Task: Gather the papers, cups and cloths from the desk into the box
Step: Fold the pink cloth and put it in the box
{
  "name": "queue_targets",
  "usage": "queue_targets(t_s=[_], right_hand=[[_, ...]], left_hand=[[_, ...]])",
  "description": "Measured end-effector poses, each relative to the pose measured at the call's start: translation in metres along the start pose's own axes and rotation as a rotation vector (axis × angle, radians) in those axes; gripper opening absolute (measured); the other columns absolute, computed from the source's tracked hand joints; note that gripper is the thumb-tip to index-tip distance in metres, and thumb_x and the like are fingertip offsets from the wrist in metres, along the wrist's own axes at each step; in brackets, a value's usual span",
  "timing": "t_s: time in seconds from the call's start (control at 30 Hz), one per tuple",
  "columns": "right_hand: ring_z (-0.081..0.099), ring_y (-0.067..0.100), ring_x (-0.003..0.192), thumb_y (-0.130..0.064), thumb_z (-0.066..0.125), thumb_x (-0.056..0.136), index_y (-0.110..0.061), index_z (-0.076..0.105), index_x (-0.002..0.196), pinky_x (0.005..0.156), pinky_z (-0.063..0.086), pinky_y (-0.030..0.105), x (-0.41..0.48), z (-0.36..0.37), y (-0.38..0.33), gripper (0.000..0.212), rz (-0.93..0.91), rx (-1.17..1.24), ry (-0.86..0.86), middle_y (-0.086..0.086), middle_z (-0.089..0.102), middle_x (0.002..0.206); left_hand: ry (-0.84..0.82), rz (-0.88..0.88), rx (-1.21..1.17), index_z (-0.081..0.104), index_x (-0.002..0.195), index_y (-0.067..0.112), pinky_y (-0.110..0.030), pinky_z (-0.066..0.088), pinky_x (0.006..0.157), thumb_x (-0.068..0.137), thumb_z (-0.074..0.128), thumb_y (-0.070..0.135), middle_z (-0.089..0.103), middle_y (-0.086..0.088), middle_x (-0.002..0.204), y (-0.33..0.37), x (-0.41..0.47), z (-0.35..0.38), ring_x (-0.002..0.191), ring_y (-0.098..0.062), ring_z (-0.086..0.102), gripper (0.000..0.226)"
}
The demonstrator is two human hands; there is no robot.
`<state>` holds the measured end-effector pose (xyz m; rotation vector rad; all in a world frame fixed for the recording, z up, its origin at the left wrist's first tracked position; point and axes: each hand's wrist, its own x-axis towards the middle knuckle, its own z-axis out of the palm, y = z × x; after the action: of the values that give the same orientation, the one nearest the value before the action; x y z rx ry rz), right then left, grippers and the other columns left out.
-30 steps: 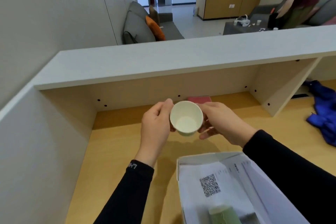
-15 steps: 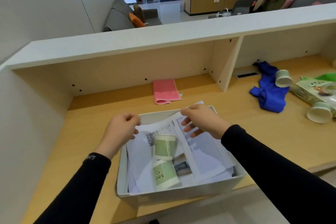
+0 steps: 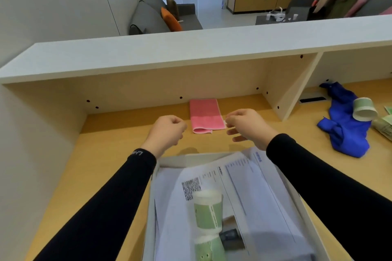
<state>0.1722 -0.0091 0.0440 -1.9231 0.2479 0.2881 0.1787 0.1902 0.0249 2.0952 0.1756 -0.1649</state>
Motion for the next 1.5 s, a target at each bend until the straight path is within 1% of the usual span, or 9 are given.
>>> queue_targets(t_s=[0.2,0.4,0.63,0.73,0.9,1.03,1.17,1.3,1.5], right_hand=[[0.058,0.022,0.091,-0.020,0.046,0.095,-0.004,0.048,0.129,0.068,0.052,0.030,0.077,0.011,0.004,0.038,0.171,-0.093,-0.034,0.009,0.054,0.114],[0.047,0.028,0.121,-0.025,0.042,0.096,-0.012,0.039,0.140,0.095,0.045,0.041,0.119,0.016,0.021,0.046,0.321,-0.086,-0.073,0.011,0.042,0.144],[0.042,0.040,0.129,-0.038,0.037,0.097,-0.020,0.028,0.146,0.099,0.043,0.056,0.143,0.013,0.037,0.053,0.507,0.152,-0.102,0.021,0.031,0.148],[0.046,0.045,0.124,-0.038,0.040,0.096,-0.017,0.025,0.147,0.095,0.045,0.058,0.144,0.014,0.037,0.057,0.561,0.243,-0.127,0.025,0.033,0.145],[0.041,0.052,0.127,-0.027,0.032,0.100,-0.021,0.016,0.149,0.099,0.039,0.062,0.130,0.007,0.026,0.052,0.571,0.451,-0.169,0.034,0.023,0.149],[0.060,0.044,0.107,-0.031,0.044,0.097,-0.012,0.039,0.120,0.082,0.050,0.055,0.099,-0.004,0.009,0.031,0.549,0.628,-0.223,0.031,0.052,0.128],[0.073,0.023,0.068,-0.014,0.054,0.091,-0.001,0.059,0.108,0.058,0.061,0.033,0.044,-0.021,-0.004,0.021,0.302,0.697,-0.147,0.016,0.071,0.095],[0.067,0.026,0.081,0.007,0.051,0.085,0.002,0.055,0.112,0.063,0.059,0.030,0.011,-0.031,-0.016,0.028,0.116,0.771,-0.114,0.021,0.064,0.100],[0.066,0.025,0.082,0.011,0.047,0.086,-0.003,0.057,0.114,0.059,0.060,0.027,-0.078,-0.052,-0.006,0.032,0.025,0.588,-0.386,0.019,0.064,0.109]], left_hand=[[-0.214,-0.112,0.021,0.064,0.086,0.019,-0.031,0.048,0.067,0.091,0.051,0.021,0.062,-0.005,0.095,-0.007,0.077,0.015,0.082,-0.020,0.055,0.014],[-0.368,-0.324,-0.196,0.057,0.126,0.025,-0.032,0.043,0.081,0.090,0.058,0.024,0.055,0.003,0.111,-0.023,0.129,0.035,0.098,-0.017,0.056,0.036],[-0.395,-0.457,-0.249,0.064,0.088,0.019,-0.026,0.041,0.060,0.087,0.059,0.016,0.057,0.000,0.072,-0.035,0.152,0.055,0.060,-0.013,0.048,0.006],[-0.369,-0.409,-0.255,0.063,0.080,0.014,-0.025,0.037,0.054,0.087,0.060,0.014,0.062,0.000,0.071,-0.031,0.151,0.059,0.056,-0.010,0.055,0.007],[-0.266,-0.254,-0.335,0.062,0.112,0.004,-0.012,0.046,0.042,0.084,0.063,0.002,0.067,-0.002,0.083,-0.002,0.122,0.054,0.052,-0.005,0.067,0.028],[-0.206,-0.080,-0.300,0.053,0.131,0.006,-0.012,0.051,0.064,0.079,0.063,-0.008,0.068,-0.006,0.112,0.025,0.076,0.052,0.087,-0.007,0.067,0.054],[-0.004,0.116,-0.275,0.057,0.127,0.011,-0.005,0.048,0.059,0.081,0.061,-0.005,0.064,0.007,0.096,0.061,-0.007,0.050,0.087,-0.002,0.060,0.049],[0.183,0.290,-0.191,0.066,0.113,0.014,-0.019,0.049,0.078,0.080,0.065,0.007,0.068,-0.001,0.103,0.075,-0.051,0.047,0.091,-0.011,0.063,0.034],[0.322,0.348,-0.219,0.069,0.103,0.023,-0.019,0.054,0.075,0.084,0.062,0.010,0.071,0.006,0.096,0.082,-0.163,0.060,0.087,-0.007,0.065,0.024]])
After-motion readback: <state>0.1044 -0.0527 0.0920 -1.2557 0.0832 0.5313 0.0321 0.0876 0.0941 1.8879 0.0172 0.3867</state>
